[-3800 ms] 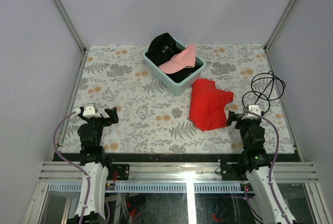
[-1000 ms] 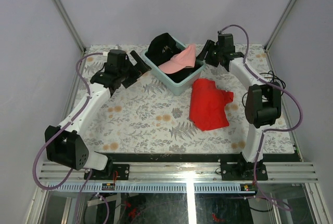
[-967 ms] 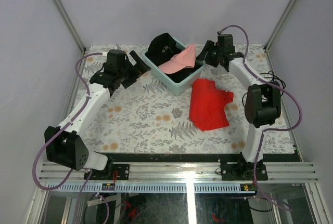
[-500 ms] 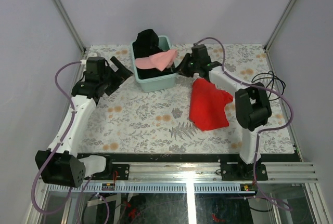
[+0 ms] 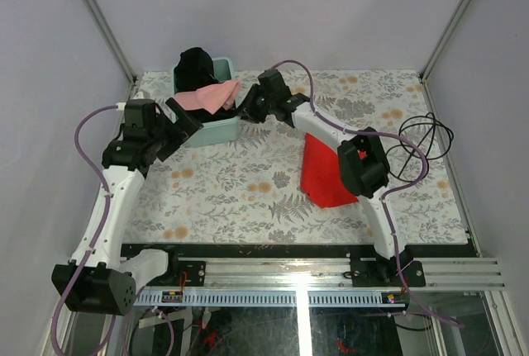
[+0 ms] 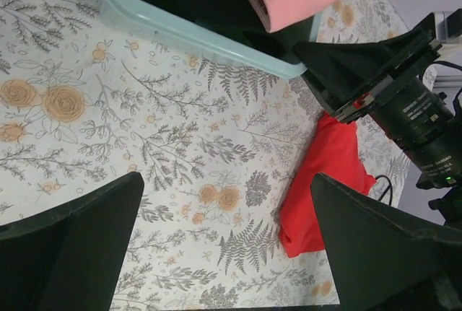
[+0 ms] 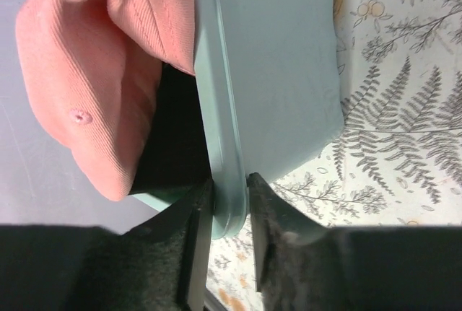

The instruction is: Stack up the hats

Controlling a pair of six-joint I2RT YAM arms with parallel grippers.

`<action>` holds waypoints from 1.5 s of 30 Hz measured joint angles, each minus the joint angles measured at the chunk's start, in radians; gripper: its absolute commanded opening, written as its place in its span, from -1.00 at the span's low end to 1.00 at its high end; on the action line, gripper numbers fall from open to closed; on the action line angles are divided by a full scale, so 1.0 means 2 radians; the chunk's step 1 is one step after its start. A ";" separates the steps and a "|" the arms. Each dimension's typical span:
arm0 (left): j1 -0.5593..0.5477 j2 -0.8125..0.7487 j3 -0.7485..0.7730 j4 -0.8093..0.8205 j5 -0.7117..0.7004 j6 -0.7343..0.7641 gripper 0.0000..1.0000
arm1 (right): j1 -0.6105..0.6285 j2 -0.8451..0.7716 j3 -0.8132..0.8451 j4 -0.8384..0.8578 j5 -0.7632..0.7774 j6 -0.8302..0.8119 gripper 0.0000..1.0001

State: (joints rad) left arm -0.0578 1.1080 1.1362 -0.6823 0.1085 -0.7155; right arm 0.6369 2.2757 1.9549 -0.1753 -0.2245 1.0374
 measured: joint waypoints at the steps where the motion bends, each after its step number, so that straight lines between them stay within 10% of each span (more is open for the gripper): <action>1: 0.001 -0.003 -0.002 -0.002 0.000 0.001 0.99 | 0.001 0.002 0.003 -0.003 0.000 0.002 -0.07; 13: 0.002 -0.022 -0.044 -0.004 0.041 0.024 0.99 | 0.006 -0.087 -0.104 0.002 0.032 -0.043 0.33; 28: 0.003 -0.018 -0.053 0.007 0.069 0.024 0.99 | -0.036 -0.309 -0.295 -0.260 0.157 -0.243 0.41; 45: 0.010 0.019 -0.040 0.013 0.078 0.039 0.99 | -0.077 -0.181 -0.319 -0.288 0.101 -0.266 0.47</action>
State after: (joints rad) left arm -0.0372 1.1450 1.0554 -0.6563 0.2653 -0.6384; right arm 0.4824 1.9133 1.3178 -0.7517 -0.0223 0.5060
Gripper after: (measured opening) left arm 0.996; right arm 0.722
